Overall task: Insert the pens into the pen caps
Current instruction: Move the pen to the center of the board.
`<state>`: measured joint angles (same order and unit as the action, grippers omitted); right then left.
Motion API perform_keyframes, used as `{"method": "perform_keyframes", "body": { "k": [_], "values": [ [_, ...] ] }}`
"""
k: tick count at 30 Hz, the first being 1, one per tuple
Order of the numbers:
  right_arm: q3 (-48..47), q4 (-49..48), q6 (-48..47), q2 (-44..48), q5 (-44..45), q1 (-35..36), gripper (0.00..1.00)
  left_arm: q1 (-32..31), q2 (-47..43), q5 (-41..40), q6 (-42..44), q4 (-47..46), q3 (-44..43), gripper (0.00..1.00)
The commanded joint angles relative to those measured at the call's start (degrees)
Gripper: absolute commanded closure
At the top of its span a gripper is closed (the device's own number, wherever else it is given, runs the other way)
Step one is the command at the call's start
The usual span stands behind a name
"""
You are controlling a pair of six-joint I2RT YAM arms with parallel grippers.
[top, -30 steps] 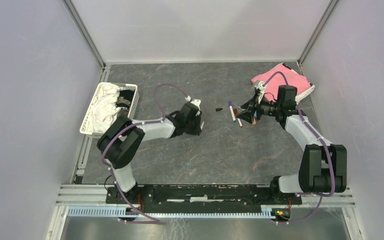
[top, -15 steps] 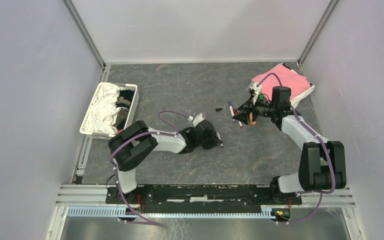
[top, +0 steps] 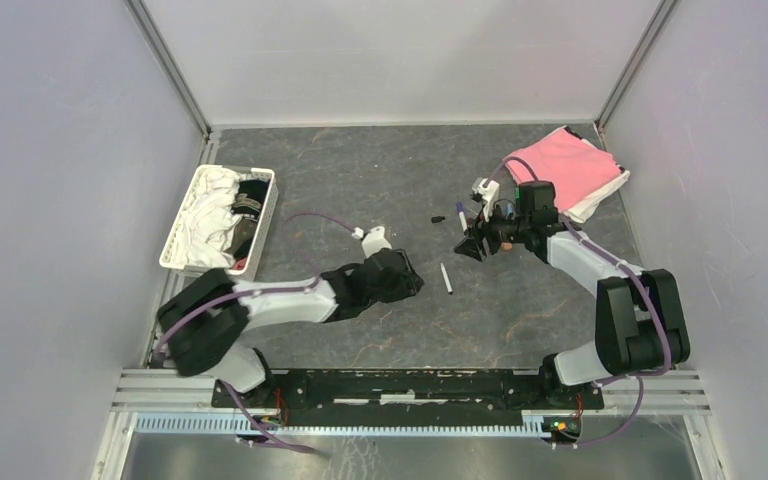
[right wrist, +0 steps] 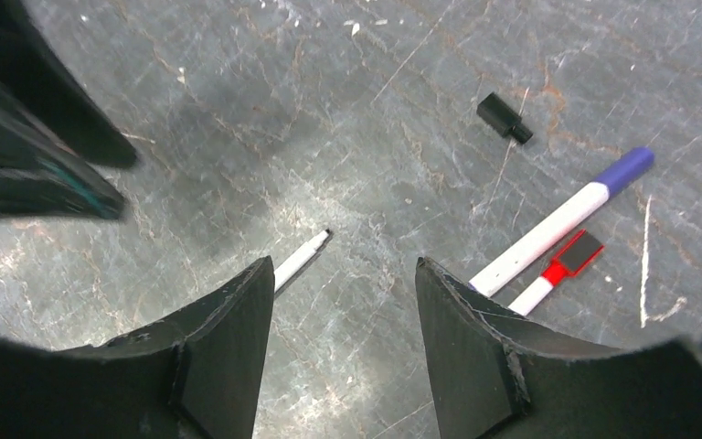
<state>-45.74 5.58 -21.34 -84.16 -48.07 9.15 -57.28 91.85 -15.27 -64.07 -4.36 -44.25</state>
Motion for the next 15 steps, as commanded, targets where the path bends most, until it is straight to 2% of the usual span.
{"method": "perform_keyframes", "body": {
  "k": [1,5,8,15],
  "values": [
    [3.8,-0.6,-0.8,5.0,7.8,4.1,0.37,-1.3,-16.9,-7.6,20.3,-6.3,8.4,0.38],
    [7.6,-2.2,1.3,7.7,18.0,10.7,0.36,-1.3,-29.1,-9.4,31.1,-15.7,15.7,0.18],
    [8.8,-3.2,5.2,8.1,24.8,13.6,0.35,-1.2,-32.4,-12.4,34.3,-18.5,16.6,0.03],
    [12.6,-5.2,8.9,8.7,28.9,18.4,0.35,-1.3,-31.1,-13.4,36.0,-21.0,15.5,0.02]
  ]
}}
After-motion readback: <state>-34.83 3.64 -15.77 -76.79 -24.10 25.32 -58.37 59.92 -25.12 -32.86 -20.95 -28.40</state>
